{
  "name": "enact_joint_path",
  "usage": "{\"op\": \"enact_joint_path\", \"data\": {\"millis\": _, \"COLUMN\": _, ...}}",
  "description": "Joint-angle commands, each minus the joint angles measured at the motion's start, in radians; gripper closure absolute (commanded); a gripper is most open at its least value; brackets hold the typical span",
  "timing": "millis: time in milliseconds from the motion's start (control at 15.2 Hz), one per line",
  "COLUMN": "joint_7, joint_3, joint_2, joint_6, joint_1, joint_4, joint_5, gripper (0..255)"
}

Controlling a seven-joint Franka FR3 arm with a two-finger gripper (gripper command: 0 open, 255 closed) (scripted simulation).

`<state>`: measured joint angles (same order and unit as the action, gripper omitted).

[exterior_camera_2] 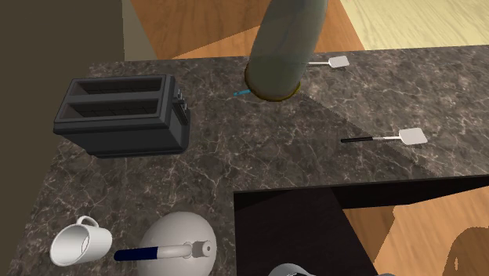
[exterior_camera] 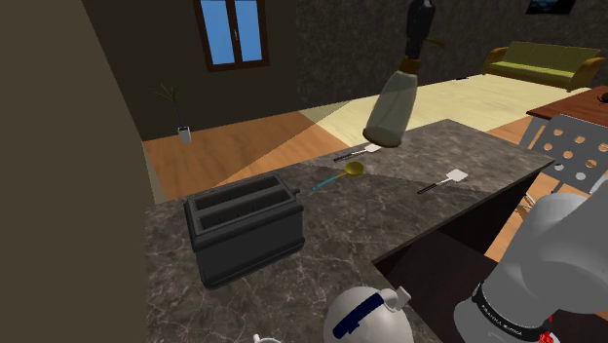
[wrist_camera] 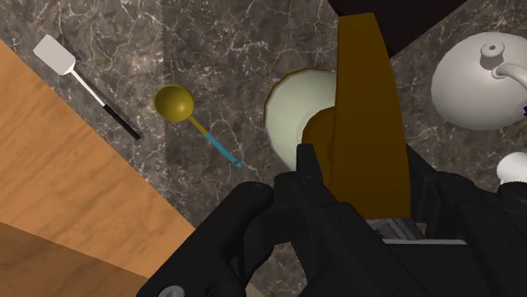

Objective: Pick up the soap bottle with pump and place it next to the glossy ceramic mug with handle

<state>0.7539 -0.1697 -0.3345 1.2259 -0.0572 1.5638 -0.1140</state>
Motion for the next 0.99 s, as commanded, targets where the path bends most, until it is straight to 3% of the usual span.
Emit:
{"op": "enact_joint_path", "data": {"millis": 0, "joint_7": -0.05, "joint_3": 0.035, "joint_2": -0.044, "joint_6": -0.006, "joint_1": -0.012, "joint_4": 0.042, "joint_5": 0.006, "gripper": 255}}
{"op": "enact_joint_path", "data": {"millis": 924, "joint_7": -0.393, "joint_3": 0.297, "joint_2": -0.242, "joint_6": -0.073, "joint_1": -0.078, "joint_4": 0.188, "joint_5": 0.139, "gripper": 255}}
